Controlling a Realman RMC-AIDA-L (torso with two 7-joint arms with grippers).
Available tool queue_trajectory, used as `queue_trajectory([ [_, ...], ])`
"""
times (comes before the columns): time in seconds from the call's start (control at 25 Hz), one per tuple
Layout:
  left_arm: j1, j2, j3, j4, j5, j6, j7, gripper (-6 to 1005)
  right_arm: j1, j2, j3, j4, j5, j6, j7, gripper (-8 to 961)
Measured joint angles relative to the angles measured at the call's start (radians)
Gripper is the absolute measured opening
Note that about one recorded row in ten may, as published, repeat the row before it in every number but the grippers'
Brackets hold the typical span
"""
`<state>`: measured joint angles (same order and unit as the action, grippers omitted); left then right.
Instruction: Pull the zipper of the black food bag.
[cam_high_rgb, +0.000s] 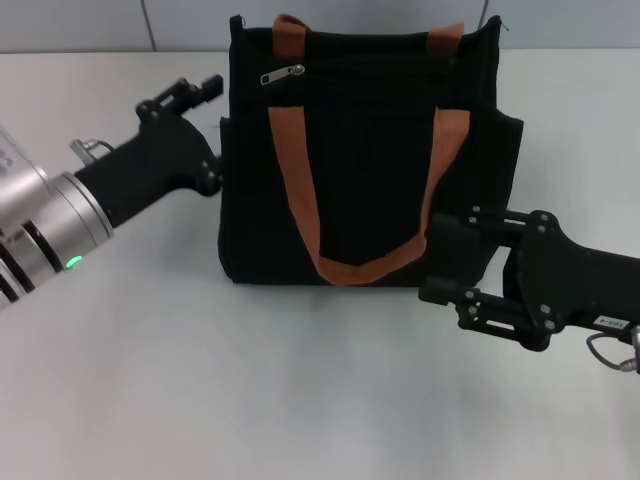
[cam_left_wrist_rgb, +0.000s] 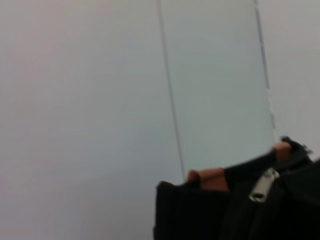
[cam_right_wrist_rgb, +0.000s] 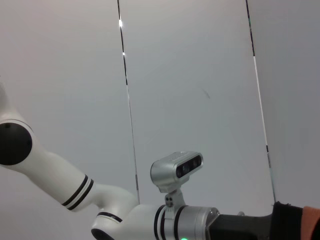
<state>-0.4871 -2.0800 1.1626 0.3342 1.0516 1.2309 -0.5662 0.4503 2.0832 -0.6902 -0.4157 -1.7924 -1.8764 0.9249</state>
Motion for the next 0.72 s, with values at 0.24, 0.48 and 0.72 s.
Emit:
queue_trajectory([
  [0.24,0.017,0.000,0.004,-0.005,-0.041,0.010,0.066,670,0.012,-0.001,0.001,0.000,0.001,0.035,0.000,594],
  [0.48,0.001,0.000,0.048,-0.041,-0.145,0.013,0.137,665,0.029,0.000,0.002,0.000,0.002,0.045,0.000,594],
  [0.72,-0.003,-0.001,0.063,-0.049,-0.213,0.015,0.145,661,0.032,0.000,0.001,0.000,0.006,0.071,0.000,594],
])
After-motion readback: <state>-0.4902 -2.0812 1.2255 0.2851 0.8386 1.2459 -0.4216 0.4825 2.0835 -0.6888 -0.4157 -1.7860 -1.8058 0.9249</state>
